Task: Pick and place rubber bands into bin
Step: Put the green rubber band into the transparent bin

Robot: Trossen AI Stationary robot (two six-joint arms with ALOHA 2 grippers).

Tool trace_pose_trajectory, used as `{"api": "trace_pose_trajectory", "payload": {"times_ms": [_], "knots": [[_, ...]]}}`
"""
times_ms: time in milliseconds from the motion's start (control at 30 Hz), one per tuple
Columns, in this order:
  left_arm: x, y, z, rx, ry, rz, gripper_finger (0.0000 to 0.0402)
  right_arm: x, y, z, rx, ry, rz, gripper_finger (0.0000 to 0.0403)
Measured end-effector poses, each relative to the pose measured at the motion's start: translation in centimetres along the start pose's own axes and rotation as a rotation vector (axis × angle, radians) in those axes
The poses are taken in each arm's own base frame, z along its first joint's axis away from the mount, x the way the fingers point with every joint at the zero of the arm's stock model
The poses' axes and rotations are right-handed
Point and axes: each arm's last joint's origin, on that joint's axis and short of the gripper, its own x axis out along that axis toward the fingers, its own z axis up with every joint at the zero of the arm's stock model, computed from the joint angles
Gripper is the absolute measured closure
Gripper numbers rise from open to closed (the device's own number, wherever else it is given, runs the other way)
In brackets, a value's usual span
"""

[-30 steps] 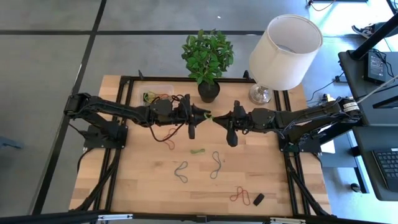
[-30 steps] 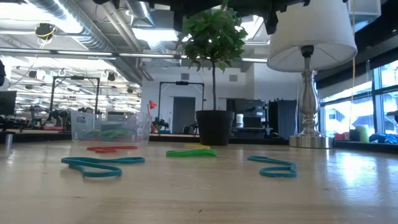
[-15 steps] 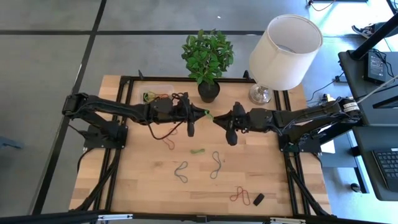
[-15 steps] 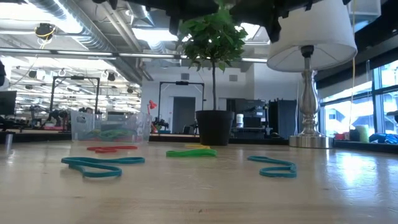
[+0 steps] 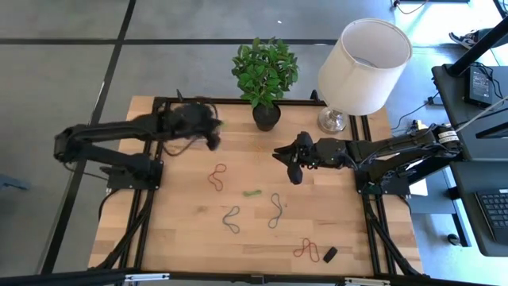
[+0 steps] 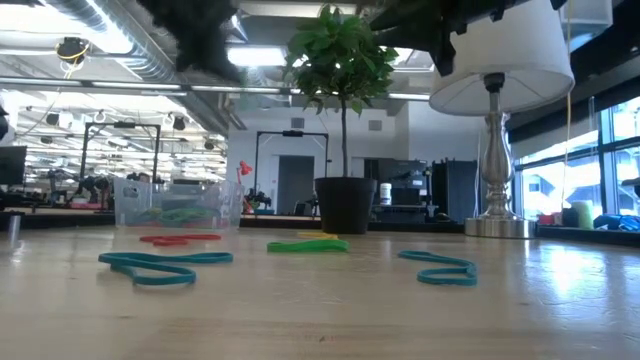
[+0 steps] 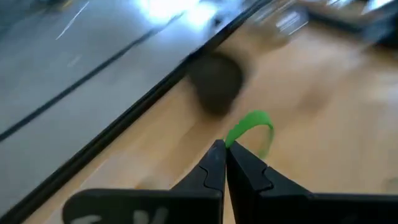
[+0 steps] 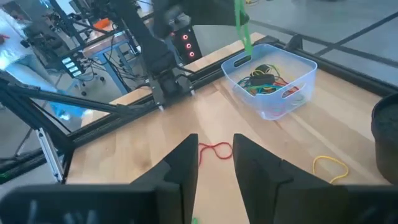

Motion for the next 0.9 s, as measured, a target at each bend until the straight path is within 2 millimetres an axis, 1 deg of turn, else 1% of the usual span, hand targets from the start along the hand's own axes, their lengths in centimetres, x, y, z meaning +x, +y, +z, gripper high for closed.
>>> {"api": "trace_pose_trajectory", "payload": {"times_ms": [100,200,333,467,600,700,767,900], "knots": [[-0.5,3.0,-1.4,-0.035,0.164,0.137,0.0399,0.0,0.0,0.0,0.024,-0.003,-0.006,0.0298],[-0.4,5.4,-2.4,-0.069,0.314,0.243,0.0399,0.0,0.0,0.0,0.045,-0.004,-0.007,0.0298],[0.8,8.0,-3.2,-0.133,0.455,0.319,0.0399,0.0,0.0,0.0,0.074,-0.004,-0.007,0.0298],[2.8,10.0,-3.9,-0.161,0.576,0.285,0.0399,0.0,0.0,0.0,0.107,-0.005,-0.006,0.0298],[4.8,11.5,-4.8,-0.202,0.677,0.306,0.0398,0.0,0.0,0.0,0.148,-0.005,-0.007,0.0298],[5.8,12.1,-5.4,-0.190,0.742,0.294,0.0392,0.0,0.0,0.0,0.171,-0.004,-0.007,0.0298],[6.4,12.2,-5.8,-0.174,0.774,0.286,0.0382,0.0,-0.1,0.0,0.174,0.001,-0.010,0.0298],[7.1,12.2,-6.1,-0.167,0.808,0.281,0.0349,0.0,-0.3,-0.5,0.156,0.046,-0.037,0.0298]]}}
